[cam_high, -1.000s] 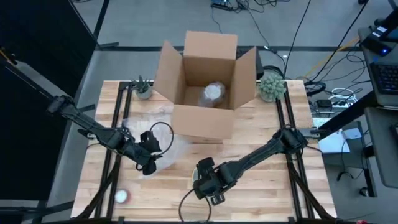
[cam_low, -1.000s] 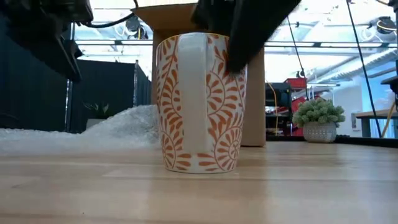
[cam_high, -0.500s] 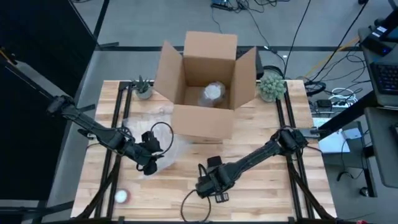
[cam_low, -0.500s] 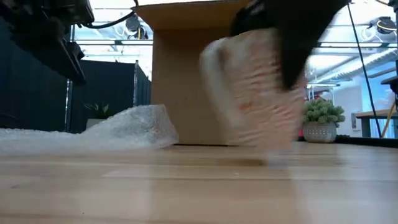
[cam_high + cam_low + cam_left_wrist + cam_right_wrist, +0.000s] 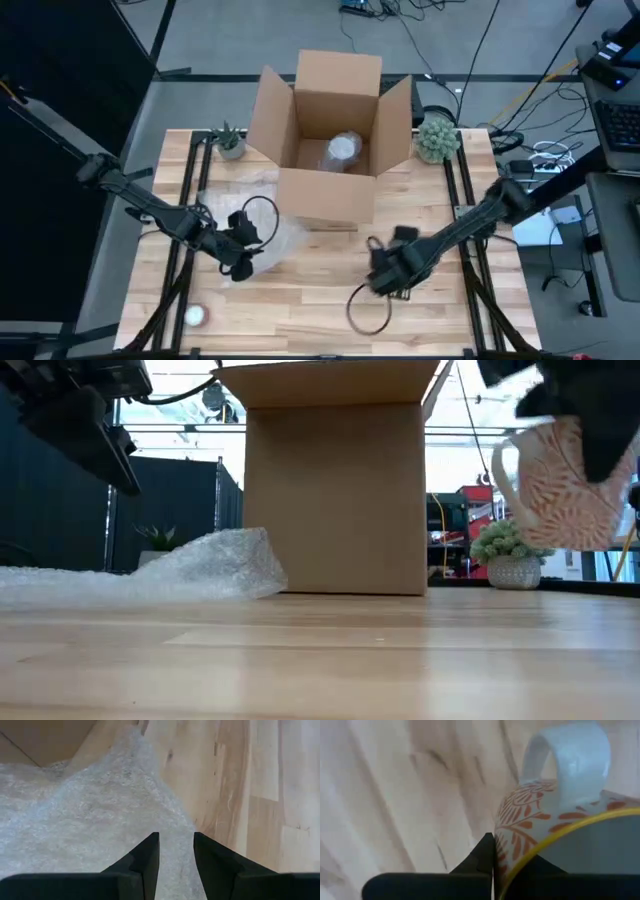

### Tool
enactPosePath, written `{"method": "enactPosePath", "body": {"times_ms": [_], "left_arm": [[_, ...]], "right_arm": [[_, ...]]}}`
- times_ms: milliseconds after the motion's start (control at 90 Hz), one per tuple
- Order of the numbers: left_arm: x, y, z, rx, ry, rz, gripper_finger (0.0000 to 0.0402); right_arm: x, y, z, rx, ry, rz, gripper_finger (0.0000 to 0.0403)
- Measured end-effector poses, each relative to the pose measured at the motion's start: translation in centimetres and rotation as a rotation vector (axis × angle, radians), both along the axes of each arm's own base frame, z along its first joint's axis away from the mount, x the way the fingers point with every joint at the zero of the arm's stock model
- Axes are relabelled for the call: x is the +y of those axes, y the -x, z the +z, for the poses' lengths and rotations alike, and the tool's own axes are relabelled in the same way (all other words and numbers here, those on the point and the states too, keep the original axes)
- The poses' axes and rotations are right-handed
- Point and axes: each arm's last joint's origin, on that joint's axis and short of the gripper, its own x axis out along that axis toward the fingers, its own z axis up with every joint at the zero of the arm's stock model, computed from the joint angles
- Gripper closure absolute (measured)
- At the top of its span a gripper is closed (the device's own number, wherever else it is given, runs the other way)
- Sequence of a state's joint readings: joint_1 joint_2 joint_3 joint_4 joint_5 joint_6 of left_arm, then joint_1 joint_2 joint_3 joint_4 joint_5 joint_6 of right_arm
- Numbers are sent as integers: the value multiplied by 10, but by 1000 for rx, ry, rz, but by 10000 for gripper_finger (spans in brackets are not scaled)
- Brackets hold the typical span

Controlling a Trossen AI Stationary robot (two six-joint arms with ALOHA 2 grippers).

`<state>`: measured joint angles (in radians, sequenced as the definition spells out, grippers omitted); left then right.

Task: Wrap mug
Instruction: Move the cup to the middle right

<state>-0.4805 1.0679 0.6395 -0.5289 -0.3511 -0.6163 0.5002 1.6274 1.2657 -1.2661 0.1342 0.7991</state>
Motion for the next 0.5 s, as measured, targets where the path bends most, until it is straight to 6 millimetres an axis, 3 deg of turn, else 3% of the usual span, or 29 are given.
{"method": "enactPosePath", "body": {"times_ms": [289,500], "left_arm": [[1,0,0,-11,-21,17,293],[1,0,0,-11,-17,22,293]], "right_arm": [[-53,52,-43,0,9,-209,402],[-67,64,-43,-1,8,-249,385]]}}
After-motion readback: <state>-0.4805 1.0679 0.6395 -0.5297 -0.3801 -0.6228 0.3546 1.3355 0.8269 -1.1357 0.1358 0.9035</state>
